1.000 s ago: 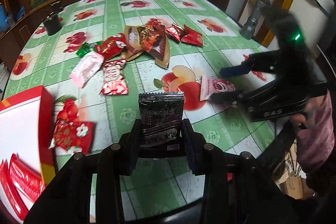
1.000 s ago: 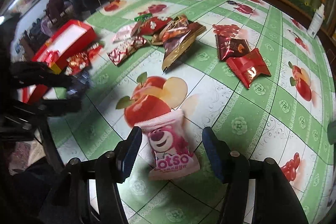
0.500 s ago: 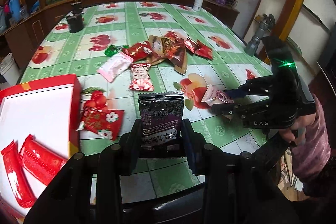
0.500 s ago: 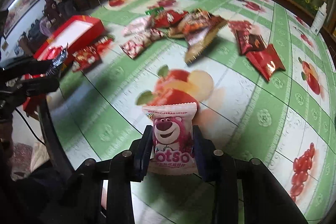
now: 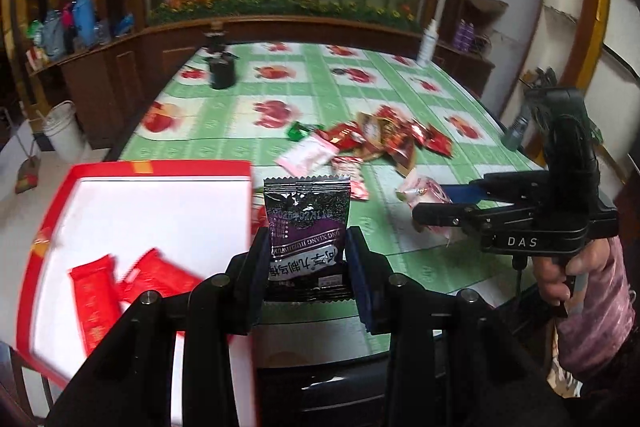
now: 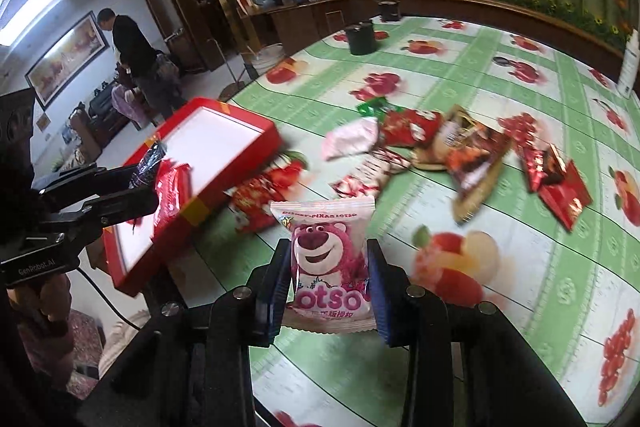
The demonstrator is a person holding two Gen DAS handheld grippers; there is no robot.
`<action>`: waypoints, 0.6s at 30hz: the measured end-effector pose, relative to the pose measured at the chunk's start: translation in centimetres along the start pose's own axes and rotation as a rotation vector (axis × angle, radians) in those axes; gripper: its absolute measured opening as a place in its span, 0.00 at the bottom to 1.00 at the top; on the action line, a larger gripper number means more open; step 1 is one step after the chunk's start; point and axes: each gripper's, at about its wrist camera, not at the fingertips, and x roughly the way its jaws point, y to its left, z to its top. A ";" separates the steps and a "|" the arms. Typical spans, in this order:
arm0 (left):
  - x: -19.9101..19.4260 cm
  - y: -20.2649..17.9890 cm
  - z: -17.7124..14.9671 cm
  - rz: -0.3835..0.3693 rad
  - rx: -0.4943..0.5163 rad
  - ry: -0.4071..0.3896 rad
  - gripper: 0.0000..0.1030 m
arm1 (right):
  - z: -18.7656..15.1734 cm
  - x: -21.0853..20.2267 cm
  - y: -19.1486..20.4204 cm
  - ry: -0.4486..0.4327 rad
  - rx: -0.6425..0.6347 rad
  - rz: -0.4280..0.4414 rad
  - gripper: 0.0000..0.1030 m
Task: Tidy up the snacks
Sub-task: 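Carry both bags over the tray and open both tools to drop them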
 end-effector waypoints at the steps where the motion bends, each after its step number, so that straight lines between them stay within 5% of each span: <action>1: -0.3 0.4 -0.1 0.013 -0.003 -0.008 0.34 | 0.2 0.2 0.4 -0.001 0.001 0.004 0.35; 18: -2.2 5.4 -1.3 0.265 -0.047 -0.081 0.34 | 4.5 3.5 7.7 -0.065 0.003 0.112 0.35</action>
